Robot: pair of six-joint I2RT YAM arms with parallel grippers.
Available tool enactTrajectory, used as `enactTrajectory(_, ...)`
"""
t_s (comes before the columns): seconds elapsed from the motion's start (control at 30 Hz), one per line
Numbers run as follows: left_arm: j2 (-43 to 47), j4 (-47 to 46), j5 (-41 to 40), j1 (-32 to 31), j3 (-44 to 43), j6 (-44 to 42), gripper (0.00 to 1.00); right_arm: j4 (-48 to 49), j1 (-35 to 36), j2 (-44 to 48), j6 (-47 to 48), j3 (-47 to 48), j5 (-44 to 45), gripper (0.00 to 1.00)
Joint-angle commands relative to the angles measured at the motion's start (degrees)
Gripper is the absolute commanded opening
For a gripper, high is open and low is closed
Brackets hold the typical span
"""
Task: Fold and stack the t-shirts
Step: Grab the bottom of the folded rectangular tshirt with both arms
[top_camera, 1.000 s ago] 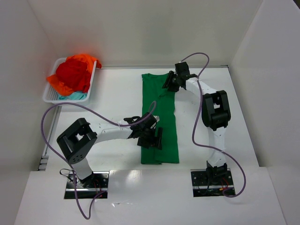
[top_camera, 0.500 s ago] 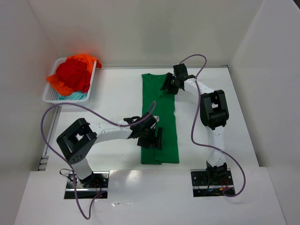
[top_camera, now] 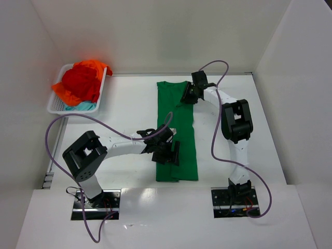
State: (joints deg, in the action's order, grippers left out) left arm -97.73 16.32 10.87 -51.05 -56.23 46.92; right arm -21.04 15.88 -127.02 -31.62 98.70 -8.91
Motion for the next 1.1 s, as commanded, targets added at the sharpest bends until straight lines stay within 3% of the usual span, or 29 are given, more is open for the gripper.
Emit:
enactTrajectory(0.0,-0.09,2.84,-0.06,-0.11,1.65,0.46,0.87,0.30,0.64,-1.12,0.68,2.82,-0.23,0.39)
enactTrajectory(0.07,-0.09,2.84,-0.06,-0.11,1.65,0.46,0.87,0.30,1.17,-1.73,0.68,3.51,-0.23,0.36)
enactTrajectory(0.23,-0.09,2.84,-0.06,-0.11,2.17,0.46,0.87,-0.41,1.17,-3.23,0.68,5.54,-1.29,0.15)
enactTrajectory(0.33,-0.09,2.84,-0.06,-0.11,2.17,0.46,0.87,0.11,1.70,-2.62,0.68,5.54,-1.90,0.08)
enactTrajectory(0.7,-0.09,2.32,-0.06,-0.11,2.70,0.98,0.87,2.84,5.56,-3.85,-1.08,9.84,-8.23,0.00)
enactTrajectory(0.87,-0.09,2.32,0.46,-0.11,2.70,0.98,0.87,2.32,8.64,-5.60,-0.55,10.38,-8.75,0.11)
enactTrajectory(0.93,-0.09,2.32,0.46,-0.11,2.70,0.98,0.87,0.57,8.64,-6.22,-0.03,10.90,-8.76,0.24)
enactTrajectory(1.0,-0.09,2.32,0.46,-0.11,2.70,0.98,0.87,-1.02,8.64,-6.75,1.37,11.43,-7.98,0.43)
enactTrajectory(1.07,-0.09,2.32,0.46,-0.11,2.70,0.98,0.87,-2.16,8.64,-5.79,2.08,11.43,-5.87,0.48)
